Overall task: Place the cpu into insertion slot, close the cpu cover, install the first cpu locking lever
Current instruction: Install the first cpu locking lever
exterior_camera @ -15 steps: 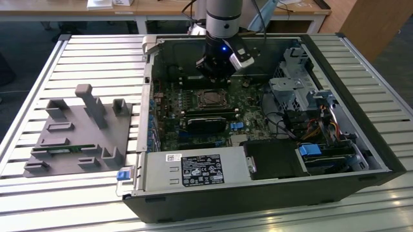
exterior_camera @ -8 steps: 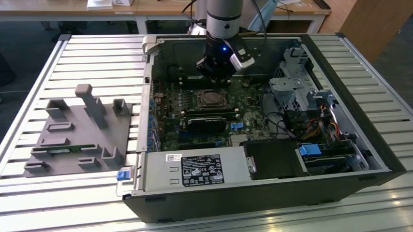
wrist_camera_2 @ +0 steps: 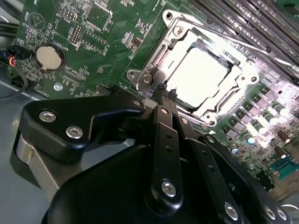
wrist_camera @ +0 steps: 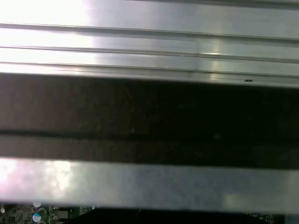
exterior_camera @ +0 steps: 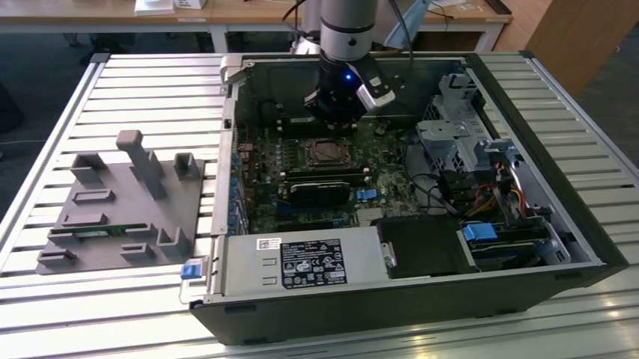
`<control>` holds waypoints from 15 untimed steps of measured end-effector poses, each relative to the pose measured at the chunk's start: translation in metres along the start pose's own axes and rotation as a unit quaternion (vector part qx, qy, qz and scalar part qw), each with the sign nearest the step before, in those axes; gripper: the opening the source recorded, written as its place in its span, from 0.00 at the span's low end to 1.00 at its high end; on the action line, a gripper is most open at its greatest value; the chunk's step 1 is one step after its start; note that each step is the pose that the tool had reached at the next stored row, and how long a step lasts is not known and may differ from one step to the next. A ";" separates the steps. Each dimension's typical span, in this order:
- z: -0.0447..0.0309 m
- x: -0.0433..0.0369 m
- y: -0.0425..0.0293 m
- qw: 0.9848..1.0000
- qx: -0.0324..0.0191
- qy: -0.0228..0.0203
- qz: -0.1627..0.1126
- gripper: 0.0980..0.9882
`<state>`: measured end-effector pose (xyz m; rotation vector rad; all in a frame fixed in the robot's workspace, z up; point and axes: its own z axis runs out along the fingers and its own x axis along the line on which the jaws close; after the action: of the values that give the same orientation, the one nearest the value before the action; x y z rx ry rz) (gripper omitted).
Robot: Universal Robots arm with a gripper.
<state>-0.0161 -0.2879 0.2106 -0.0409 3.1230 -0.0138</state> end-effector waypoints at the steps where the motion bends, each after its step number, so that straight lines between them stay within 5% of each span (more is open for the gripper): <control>1: 0.0000 -0.0001 -0.0010 1.000 0.000 0.000 0.000 0.01; 15: 0.0003 0.0003 -0.0223 1.000 0.000 0.000 0.000 0.01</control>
<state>-0.0158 -0.3101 0.2106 -0.0409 3.1230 -0.0139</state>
